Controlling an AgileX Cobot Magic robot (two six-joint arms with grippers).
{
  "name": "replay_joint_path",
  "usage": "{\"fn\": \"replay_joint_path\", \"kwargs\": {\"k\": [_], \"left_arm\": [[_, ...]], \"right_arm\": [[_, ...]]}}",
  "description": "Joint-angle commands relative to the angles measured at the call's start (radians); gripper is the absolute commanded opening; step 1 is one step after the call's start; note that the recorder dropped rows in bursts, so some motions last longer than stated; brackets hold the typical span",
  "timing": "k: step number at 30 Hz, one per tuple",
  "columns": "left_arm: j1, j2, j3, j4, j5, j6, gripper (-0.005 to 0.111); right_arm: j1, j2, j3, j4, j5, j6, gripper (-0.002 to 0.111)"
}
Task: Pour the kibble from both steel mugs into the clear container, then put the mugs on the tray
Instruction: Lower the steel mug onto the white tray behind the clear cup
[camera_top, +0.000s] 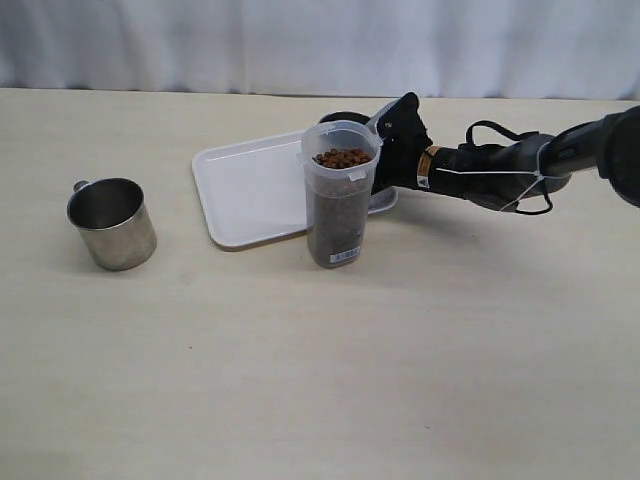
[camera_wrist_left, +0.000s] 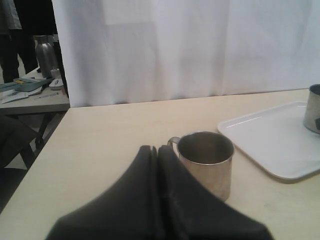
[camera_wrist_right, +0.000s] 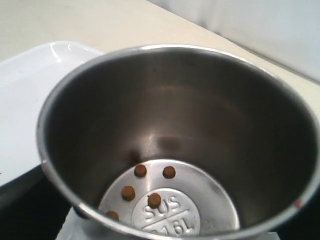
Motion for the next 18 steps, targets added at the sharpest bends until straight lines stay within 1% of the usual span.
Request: {"fn": "replay_joint_path", "kwargs": {"k": [1,4,10,18], "left_arm": [[-0.004,-0.003,0.003,0.0,-0.01,0.0,0.0],[-0.004,-0.003,0.003,0.0,-0.01,0.0,0.0],[-0.004,-0.003,0.003,0.0,-0.01,0.0,0.0],[-0.004,-0.003,0.003,0.0,-0.01,0.0,0.0]], "right_arm": [[0.003,-0.004,-0.006,0.003,0.004,0.002,0.097],[0.001,-0.004,-0.006,0.003,0.004,-0.005,0.1],[0.001,-0.011,-0.006,0.033,0.004,-0.009,0.1],[0.001,-0.011,-0.006,0.016,0.039,0.009,0.1]]}}
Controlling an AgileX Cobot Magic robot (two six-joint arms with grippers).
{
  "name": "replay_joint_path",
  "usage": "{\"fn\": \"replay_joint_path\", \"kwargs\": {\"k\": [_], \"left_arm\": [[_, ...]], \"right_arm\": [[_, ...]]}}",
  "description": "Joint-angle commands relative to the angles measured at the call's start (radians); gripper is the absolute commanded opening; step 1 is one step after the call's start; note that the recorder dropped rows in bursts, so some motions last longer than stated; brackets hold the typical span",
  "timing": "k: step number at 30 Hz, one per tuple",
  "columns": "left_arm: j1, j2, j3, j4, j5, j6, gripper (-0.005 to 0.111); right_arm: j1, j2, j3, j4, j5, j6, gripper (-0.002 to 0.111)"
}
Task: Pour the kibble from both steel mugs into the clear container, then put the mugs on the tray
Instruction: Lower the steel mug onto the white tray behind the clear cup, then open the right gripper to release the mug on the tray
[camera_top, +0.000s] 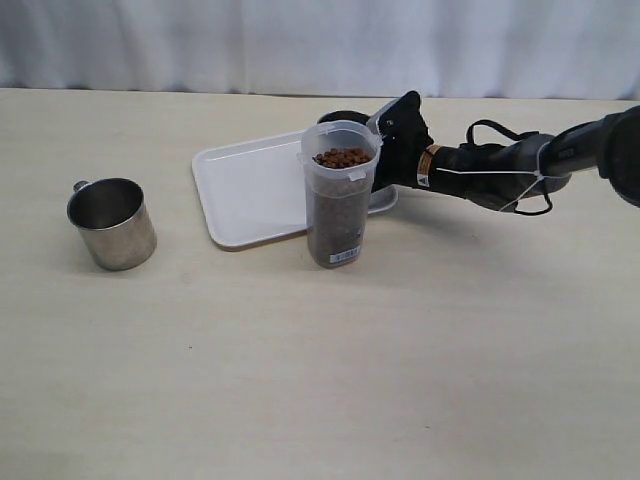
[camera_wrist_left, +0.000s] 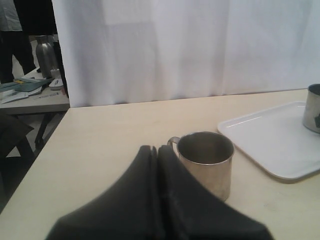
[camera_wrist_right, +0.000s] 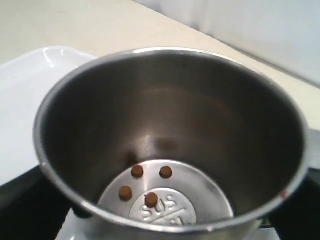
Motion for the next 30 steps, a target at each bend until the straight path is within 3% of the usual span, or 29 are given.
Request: {"fn": "replay_joint_path", "kwargs": {"k": [1,12,19,30], "left_arm": [[-0.004,-0.003,0.003,0.0,-0.01,0.0,0.0],[-0.004,-0.003,0.003,0.0,-0.01,0.0,0.0],[-0.004,-0.003,0.003,0.0,-0.01,0.0,0.0],[-0.004,-0.003,0.003,0.0,-0.01,0.0,0.0]], "right_arm": [[-0.001,-0.011,-0.006,-0.029,0.035,0.017,0.1],[-0.036,-0.029,-0.004,-0.155,0.026,0.112,0.1],[-0.077,-0.029,-0.004,-0.22,-0.087,0.189,0.1],[-0.126,-0.029,-0.004,-0.332,-0.108,0.397,0.1]]}}
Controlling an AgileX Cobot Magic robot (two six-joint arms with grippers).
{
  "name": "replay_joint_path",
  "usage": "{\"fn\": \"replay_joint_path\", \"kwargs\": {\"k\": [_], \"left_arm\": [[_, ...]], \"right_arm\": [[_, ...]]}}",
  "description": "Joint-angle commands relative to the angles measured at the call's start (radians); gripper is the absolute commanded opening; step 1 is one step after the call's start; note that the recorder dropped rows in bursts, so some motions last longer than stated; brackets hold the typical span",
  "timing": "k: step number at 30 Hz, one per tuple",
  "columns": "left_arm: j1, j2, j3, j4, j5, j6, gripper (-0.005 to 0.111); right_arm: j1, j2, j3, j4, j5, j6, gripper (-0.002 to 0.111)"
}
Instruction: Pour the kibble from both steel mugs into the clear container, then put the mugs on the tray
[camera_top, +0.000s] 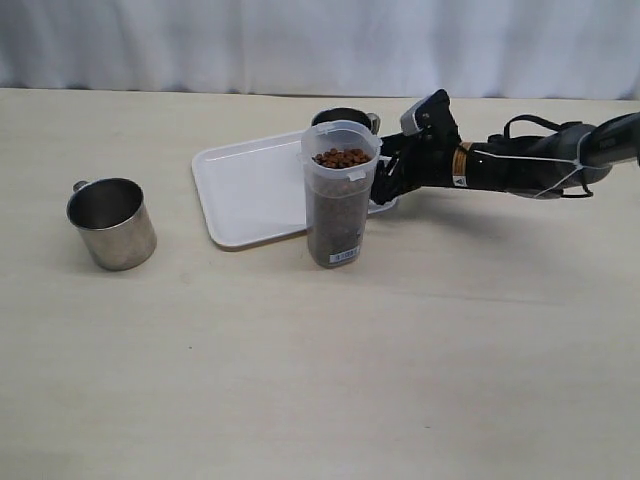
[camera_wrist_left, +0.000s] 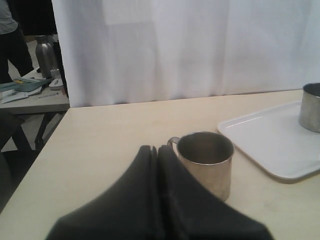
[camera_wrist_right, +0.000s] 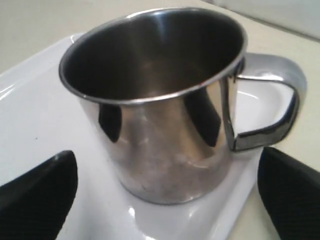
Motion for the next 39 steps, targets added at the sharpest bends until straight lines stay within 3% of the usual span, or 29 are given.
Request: {"fn": "replay_joint_path", "kwargs": {"k": [1,8,24,30,39], "left_arm": [[-0.004,-0.003,0.003,0.0,-0.01,0.0,0.0],[-0.004,-0.003,0.003,0.0,-0.01,0.0,0.0],[-0.004,-0.003,0.003,0.0,-0.01,0.0,0.0],[-0.004,-0.003,0.003,0.0,-0.01,0.0,0.0],[-0.004,-0.003,0.003,0.0,-0.01,0.0,0.0]], "right_arm": [[-0.025,-0.009,-0.001,-0.032,-0.015,0.123,0.1],[-0.057,-0.009,-0.001,-0.03,-0.016,0.146,0.1],[-0.241,-0.069,-0.001,-0.293,-0.232,0.419,0.1],[-0.259,-0.089,-0.001,-0.24,-0.366,0.512,0.1],[-0.254,-0.089,-0.001,-0.258,-0.366,0.671,0.1]]}}
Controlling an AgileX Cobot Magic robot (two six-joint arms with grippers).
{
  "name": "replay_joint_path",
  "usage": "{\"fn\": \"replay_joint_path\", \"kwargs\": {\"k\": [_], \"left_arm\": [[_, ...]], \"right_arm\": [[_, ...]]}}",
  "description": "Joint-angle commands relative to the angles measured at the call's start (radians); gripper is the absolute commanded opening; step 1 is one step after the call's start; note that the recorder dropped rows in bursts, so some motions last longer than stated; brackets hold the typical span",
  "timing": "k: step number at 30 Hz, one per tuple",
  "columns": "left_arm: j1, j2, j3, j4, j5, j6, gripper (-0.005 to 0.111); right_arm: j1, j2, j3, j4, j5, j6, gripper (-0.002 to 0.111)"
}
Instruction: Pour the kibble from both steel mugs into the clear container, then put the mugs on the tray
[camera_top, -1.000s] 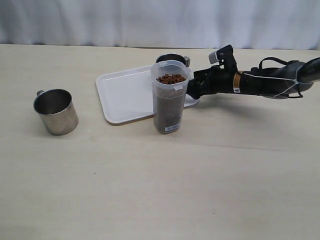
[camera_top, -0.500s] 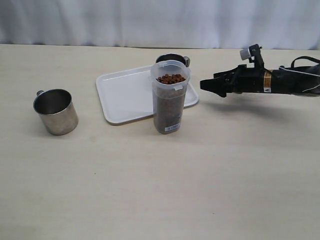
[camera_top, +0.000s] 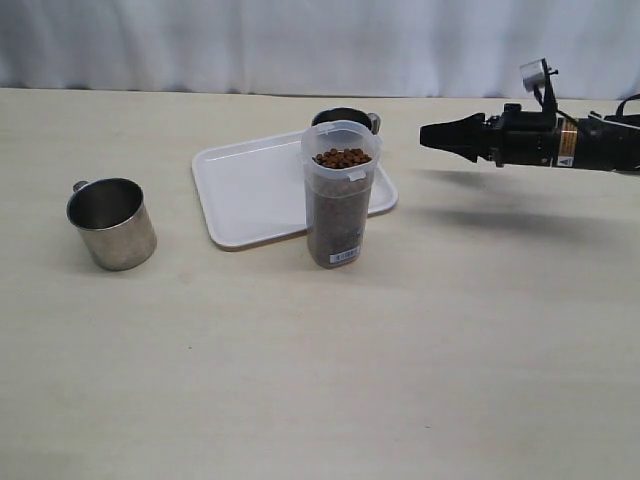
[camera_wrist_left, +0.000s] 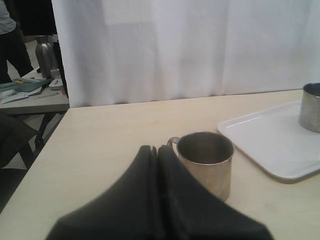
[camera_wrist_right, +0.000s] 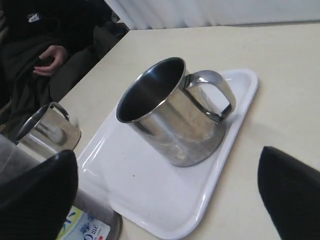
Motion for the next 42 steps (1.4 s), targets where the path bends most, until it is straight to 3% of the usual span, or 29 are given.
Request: {"fn": "replay_joint_path", "kwargs": {"k": [1,12,14,15,16,17,23,29,33,42], "left_arm": [[-0.004,-0.003,0.003,0.0,-0.01,0.0,0.0],[-0.004,-0.003,0.003,0.0,-0.01,0.0,0.0],[-0.004,-0.003,0.003,0.0,-0.01,0.0,0.0],[-0.004,-0.003,0.003,0.0,-0.01,0.0,0.0],[-0.004,-0.003,0.003,0.0,-0.01,0.0,0.0],[-0.004,-0.003,0.003,0.0,-0.01,0.0,0.0],[-0.004,-0.003,0.003,0.0,-0.01,0.0,0.0],[-0.004,-0.003,0.003,0.0,-0.01,0.0,0.0],[-0.004,-0.003,0.003,0.0,-0.01,0.0,0.0],[-0.004,-0.003,0.003,0.0,-0.01,0.0,0.0]], "right_arm": [[0.001,-0.011,-0.001,-0.008,-0.015,0.116,0.1],[0.001,-0.011,-0.001,-0.005,-0.015,0.229,0.097],[0.001,-0.011,-0.001,-0.011,-0.015,0.274,0.08],[0.001,-0.013,-0.001,-0.05,-0.015,0.266,0.054],[0.001,-0.015,-0.001,-0.07,-0.015,0.258,0.041],[0.001,-0.027,-0.001,-0.132,-0.015,0.245,0.004],[0.001,-0.17,0.109,-0.163,-0.007,0.281,0.005],[0.001,-0.43,0.401,-0.176,0.271,0.271,0.005],[0.001,-0.575,0.669,-0.043,0.498,0.092,0.005],[0.001,-0.589,0.779,-0.018,0.495,0.068,0.005]]}}
